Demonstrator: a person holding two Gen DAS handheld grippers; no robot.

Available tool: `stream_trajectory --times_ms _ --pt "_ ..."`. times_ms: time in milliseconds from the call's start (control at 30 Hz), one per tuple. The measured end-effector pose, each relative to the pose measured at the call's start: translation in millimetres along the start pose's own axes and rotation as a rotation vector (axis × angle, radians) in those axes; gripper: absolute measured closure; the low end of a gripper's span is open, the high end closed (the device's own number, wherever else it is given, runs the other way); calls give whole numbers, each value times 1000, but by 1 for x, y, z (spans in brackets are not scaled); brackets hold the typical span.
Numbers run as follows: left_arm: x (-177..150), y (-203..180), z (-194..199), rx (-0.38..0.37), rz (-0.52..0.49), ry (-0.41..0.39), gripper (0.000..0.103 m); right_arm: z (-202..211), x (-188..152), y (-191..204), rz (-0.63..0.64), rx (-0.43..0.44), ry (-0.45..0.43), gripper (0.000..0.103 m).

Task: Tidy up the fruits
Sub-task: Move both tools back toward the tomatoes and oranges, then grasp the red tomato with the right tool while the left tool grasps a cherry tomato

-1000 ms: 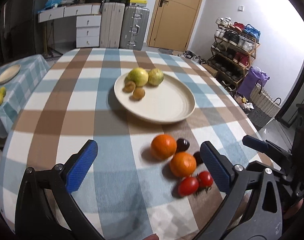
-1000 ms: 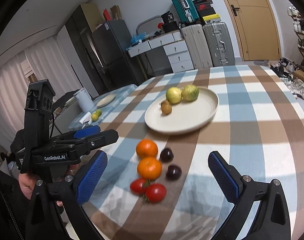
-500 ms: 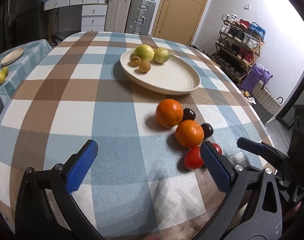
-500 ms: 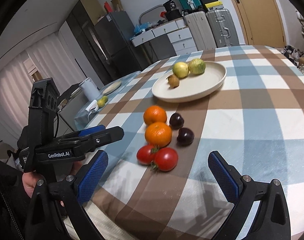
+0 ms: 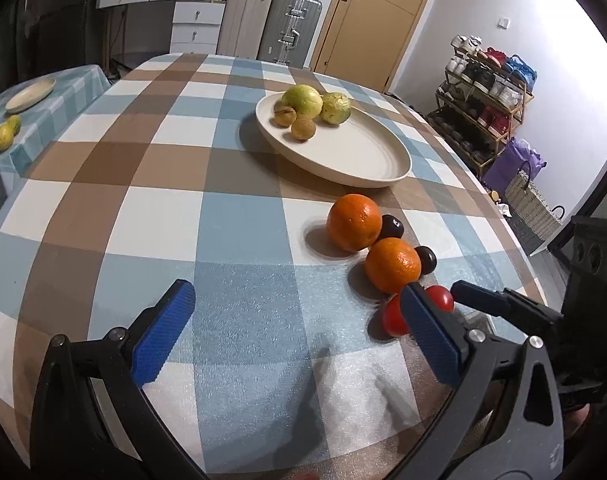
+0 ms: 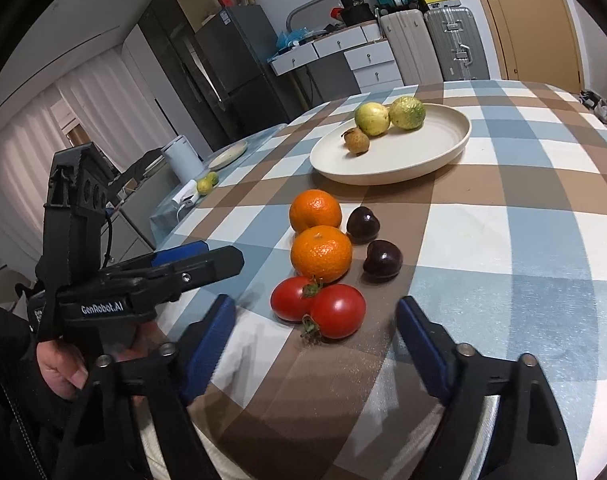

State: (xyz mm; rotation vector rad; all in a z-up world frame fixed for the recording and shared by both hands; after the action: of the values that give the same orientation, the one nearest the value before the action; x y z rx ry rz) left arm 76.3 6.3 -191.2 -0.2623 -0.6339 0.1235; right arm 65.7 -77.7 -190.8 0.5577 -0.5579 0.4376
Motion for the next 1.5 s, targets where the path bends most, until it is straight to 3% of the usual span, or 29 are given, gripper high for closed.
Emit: stream_trajectory --times_ms 300,467,800,933,1333,1400,1500 --pt "-2 0 -10 3 -2 21 1 -10 -3 -2 2 14 25 49" --pt "-4 -2 -12 5 2 30 1 -11 -4 -12 -22 -2 25 71" --pt "-4 -11 -10 -4 -18 34 1 -2 -7 -19 -60 24 -6 72" --pt "-8 -24 -15 -50 -34 60 1 6 -7 -22 -71 26 -30 72" --pt "-21 -75 -37 -79 -166 129 2 29 -5 -31 -81 15 -88 72" --pt "-21 -81 -37 -140 -156 135 6 31 -6 -36 -90 6 -92 72" --pt "-20 -81 -39 -130 -157 135 21 34 -9 -43 -107 -1 -91 72"
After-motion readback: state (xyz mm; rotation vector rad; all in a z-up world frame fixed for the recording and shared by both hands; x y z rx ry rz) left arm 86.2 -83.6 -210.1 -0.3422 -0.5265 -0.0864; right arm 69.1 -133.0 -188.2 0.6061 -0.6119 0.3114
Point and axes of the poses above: each gripper's, at about its wrist camera, not at the fingertips, and z roughly against the way its jaws point, y to its left, x to its top, the point moved 10 cm from there along -z, roughly the way its jaws point, and after that the axes turned 6 degrees about y, right-handed, at the moved point
